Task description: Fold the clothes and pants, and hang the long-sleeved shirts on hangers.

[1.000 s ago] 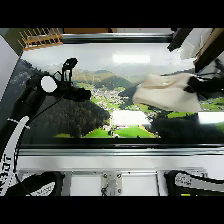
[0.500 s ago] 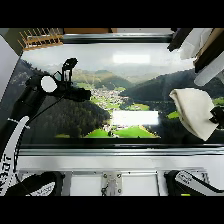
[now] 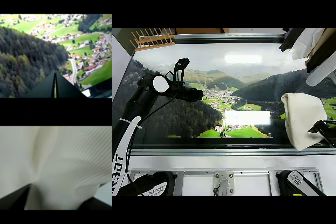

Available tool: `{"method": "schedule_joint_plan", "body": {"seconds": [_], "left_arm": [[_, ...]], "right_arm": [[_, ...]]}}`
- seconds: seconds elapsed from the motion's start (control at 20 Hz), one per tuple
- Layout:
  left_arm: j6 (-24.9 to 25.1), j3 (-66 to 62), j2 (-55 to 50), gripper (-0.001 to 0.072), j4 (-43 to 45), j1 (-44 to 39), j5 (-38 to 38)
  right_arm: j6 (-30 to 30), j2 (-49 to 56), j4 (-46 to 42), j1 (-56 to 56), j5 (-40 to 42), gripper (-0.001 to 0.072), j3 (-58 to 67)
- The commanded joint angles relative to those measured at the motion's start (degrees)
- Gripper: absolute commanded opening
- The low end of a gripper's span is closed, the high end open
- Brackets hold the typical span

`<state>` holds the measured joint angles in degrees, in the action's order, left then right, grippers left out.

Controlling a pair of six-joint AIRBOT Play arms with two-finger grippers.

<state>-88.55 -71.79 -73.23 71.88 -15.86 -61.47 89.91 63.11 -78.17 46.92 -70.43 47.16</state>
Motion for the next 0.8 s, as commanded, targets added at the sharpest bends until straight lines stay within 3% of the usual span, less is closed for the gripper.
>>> {"method": "schedule_joint_plan", "body": {"seconds": [0.0, 0.15, 0.35, 0.75], "left_arm": [[0.02, 0.02, 0.02, 0.0021, 0.17, 0.02, 0.07], [0.02, 0.02, 0.02, 0.0020, 0.13, 0.00, 0.07], [0.02, 0.02, 0.02, 0.0020, 0.13, 0.00, 0.17], [0.02, 0.02, 0.00, 0.0020, 0.13, 0.00, 0.20]], "right_arm": [[-2.91, -3.43, -3.30, 1.66, -4.59, 0.0673, 3.52], [-2.93, -11.21, -0.17, 0.15, -1.25, 0.0673, 8.76], [-7.48, -20.37, 13.57, -10.47, 4.63, 0.0673, 8.87], [-8.52, -16.17, 15.41, -39.60, 4.46, 0.0672, 7.56]]}}
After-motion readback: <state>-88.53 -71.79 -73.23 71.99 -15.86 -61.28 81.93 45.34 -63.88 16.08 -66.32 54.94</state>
